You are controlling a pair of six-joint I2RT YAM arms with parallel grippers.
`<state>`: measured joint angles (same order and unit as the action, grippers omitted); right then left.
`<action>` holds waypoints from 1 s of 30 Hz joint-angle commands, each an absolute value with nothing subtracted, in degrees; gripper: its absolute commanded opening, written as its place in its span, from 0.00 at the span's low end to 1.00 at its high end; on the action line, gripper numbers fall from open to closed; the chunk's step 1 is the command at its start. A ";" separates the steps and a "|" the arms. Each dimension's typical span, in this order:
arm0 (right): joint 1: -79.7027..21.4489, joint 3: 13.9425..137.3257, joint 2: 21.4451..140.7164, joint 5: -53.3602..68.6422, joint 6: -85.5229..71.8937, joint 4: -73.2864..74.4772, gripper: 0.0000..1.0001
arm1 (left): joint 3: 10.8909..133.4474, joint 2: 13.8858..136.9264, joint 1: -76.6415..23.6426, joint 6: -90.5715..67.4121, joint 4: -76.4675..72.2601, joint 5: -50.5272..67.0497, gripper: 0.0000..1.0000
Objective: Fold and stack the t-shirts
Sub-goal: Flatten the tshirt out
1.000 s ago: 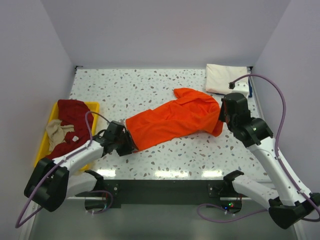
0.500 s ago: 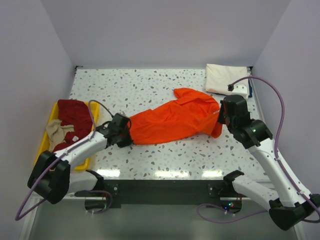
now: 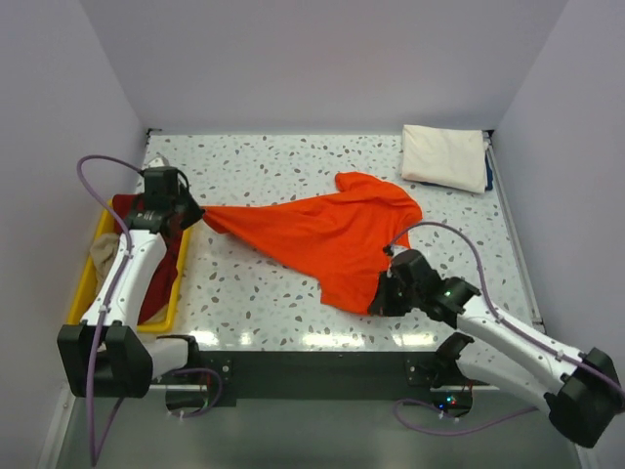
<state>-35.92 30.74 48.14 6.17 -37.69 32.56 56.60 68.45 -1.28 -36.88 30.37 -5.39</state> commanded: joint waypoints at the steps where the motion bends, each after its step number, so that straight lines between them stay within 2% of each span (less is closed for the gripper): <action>1: -46.47 29.53 51.83 9.59 -46.39 20.33 0.00 | 59.41 70.48 1.41 -35.07 30.50 -2.38 0.00; 4: -52.02 31.19 57.63 7.13 -46.76 17.58 0.01 | 59.50 71.01 1.49 -35.51 29.54 -1.06 0.00; 5: -52.47 32.25 58.79 6.60 -46.41 17.67 0.05 | 59.15 70.93 1.58 -35.59 29.18 -0.71 0.00; 6: -52.73 32.52 59.23 5.63 -46.06 17.67 0.24 | 59.06 71.01 1.50 -35.60 28.92 -0.44 0.00; 9: -52.73 33.92 57.58 0.20 -45.79 21.60 0.52 | 59.24 71.28 1.58 -35.51 28.74 -0.44 0.00; 11: -52.65 34.80 53.55 -11.03 -48.24 29.85 0.54 | 59.32 71.10 1.67 -35.42 28.83 -0.44 0.00; 14: -51.95 32.26 46.53 -19.85 -54.30 37.52 0.54 | 59.15 70.93 1.76 -35.33 28.57 -0.26 0.00; 21: -48.35 25.58 37.63 -24.33 -63.28 42.36 0.54 | 57.31 70.75 1.67 -35.77 26.90 3.43 0.00; 30: -34.38 19.25 41.57 -16.09 -59.86 27.63 0.49 | 56.16 70.31 1.67 -36.04 25.49 5.71 0.00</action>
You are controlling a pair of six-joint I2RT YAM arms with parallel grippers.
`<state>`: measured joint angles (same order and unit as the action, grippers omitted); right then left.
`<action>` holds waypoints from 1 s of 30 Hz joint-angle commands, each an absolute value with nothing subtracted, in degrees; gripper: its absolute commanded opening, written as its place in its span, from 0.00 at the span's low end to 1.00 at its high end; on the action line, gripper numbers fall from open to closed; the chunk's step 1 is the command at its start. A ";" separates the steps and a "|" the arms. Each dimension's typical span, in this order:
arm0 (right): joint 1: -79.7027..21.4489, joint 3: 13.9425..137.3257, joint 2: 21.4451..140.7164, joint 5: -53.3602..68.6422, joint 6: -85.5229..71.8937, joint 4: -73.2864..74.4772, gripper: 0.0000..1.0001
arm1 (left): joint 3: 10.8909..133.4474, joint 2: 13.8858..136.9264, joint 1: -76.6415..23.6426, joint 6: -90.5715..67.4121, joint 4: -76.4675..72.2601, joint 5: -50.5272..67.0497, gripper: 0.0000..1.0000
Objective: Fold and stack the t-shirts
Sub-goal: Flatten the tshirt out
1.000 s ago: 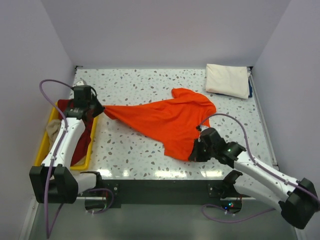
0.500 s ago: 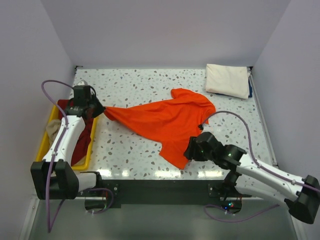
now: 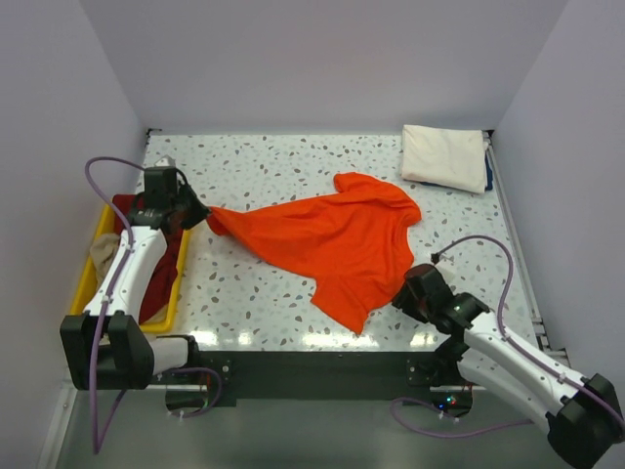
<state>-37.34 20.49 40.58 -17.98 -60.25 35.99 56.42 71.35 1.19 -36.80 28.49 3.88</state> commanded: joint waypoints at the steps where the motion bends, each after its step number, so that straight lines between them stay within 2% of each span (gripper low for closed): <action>1: -34.10 18.81 42.01 -15.21 -60.03 26.29 0.48 | 55.99 70.31 1.67 -36.04 25.49 5.80 0.00; 7: -33.49 15.74 44.65 -13.80 -63.01 19.08 0.48 | 55.81 69.79 1.76 -35.95 25.58 5.89 0.00; 15: -33.49 12.48 39.90 -17.14 -66.35 20.13 0.45 | 55.11 69.96 1.67 -36.03 24.88 6.24 0.00; 22: -33.40 12.04 45.42 -18.63 -66.45 15.39 0.43 | 54.84 70.31 1.67 -36.21 24.61 6.77 0.00; 25: -33.40 12.30 47.71 -19.69 -66.09 13.98 0.40 | 54.67 70.31 1.67 -36.12 24.52 6.85 0.00; 29: -33.40 12.31 48.78 -20.13 -65.83 13.45 0.29 | 54.05 70.23 1.67 -35.86 24.79 6.68 0.00; 30: -33.49 12.39 48.78 -20.13 -65.31 13.53 0.21 | 53.53 70.14 1.76 -35.86 24.70 6.59 0.00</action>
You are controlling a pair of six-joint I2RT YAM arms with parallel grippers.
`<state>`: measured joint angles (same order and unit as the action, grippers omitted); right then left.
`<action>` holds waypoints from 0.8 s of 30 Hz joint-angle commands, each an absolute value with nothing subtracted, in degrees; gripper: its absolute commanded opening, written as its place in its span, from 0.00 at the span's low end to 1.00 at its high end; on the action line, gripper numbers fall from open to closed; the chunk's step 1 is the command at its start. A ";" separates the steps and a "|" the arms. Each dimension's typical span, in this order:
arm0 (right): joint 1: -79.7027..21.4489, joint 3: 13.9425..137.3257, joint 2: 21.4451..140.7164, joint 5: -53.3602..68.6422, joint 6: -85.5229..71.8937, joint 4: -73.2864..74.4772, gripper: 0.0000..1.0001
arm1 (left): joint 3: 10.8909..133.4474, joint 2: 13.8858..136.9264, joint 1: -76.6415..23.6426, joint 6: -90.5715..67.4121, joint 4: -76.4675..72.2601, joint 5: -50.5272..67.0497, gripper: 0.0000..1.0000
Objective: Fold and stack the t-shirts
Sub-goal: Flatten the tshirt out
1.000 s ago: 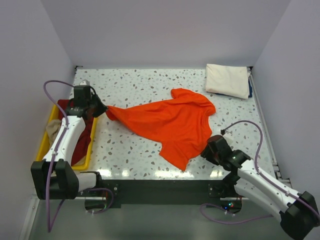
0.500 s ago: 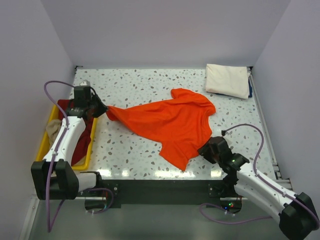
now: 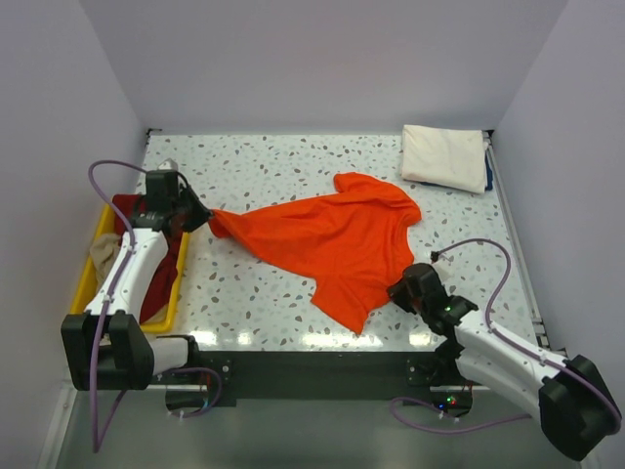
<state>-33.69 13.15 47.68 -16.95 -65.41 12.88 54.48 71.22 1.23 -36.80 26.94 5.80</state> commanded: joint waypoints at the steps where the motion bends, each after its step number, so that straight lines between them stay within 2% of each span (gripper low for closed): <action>1: -33.40 12.57 48.52 -20.21 -65.04 13.71 0.17 | 53.35 70.14 1.67 -35.77 24.61 6.42 0.00; 4: -33.31 15.89 47.47 -20.74 -62.32 16.86 0.00 | 52.47 69.52 1.76 -35.42 24.61 6.50 0.00; 8: -33.40 26.60 41.86 -23.63 -55.48 25.56 0.00 | 52.47 66.98 1.76 -35.07 24.52 6.77 0.00; 9: -33.31 32.37 41.23 -24.51 -52.15 28.97 0.00 | 53.08 66.45 1.76 -35.07 24.52 6.94 0.00; 14: -33.13 49.72 42.01 -28.21 -42.82 36.12 0.00 | 57.65 62.33 1.76 -35.33 25.84 7.64 0.00; 24: -33.14 84.23 44.91 -33.13 -31.56 46.82 0.00 | 76.17 54.15 1.76 -36.91 31.55 8.96 0.00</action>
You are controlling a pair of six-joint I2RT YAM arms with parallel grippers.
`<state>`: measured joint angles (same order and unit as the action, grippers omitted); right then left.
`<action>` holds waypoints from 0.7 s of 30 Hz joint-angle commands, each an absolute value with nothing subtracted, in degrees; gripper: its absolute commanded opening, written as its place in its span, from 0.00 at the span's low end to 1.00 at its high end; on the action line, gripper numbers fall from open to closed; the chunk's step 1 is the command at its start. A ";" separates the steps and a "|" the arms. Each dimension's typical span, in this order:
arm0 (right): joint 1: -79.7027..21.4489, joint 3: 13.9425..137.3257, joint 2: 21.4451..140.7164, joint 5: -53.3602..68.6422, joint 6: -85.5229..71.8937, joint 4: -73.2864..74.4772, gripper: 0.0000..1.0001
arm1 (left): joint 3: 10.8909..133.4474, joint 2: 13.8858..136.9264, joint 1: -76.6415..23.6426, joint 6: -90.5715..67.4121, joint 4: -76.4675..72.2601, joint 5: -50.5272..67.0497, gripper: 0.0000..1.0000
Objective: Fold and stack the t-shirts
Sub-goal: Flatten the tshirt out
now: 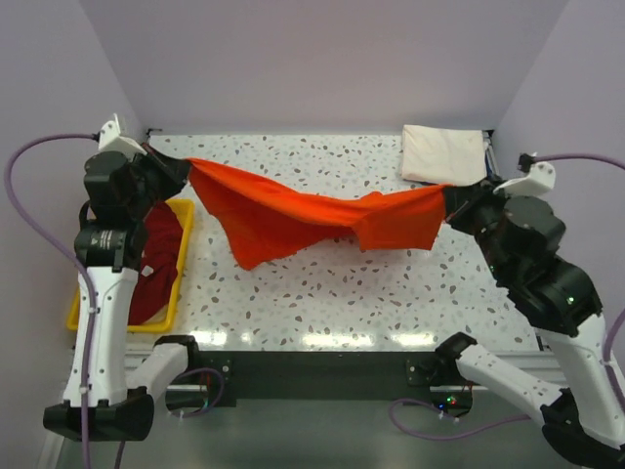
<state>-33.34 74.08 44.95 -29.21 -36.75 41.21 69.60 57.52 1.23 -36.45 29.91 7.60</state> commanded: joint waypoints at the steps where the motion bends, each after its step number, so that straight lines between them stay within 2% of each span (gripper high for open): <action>1: -33.22 86.90 45.09 -33.92 -31.20 47.72 0.00 | 77.51 52.92 1.67 -37.09 31.99 9.14 0.00; 8: -33.31 107.99 48.68 -34.19 -27.17 53.17 0.00 | 89.10 51.76 1.67 -40.25 33.75 8.44 0.00; 14: -33.57 105.23 54.31 -34.72 -22.77 43.81 0.00 | 89.48 58.17 1.67 -42.80 27.08 9.05 0.00; 21: -32.26 105.28 69.32 -32.19 -18.11 27.70 0.00 | 88.85 71.26 1.76 -45.09 12.67 11.69 0.00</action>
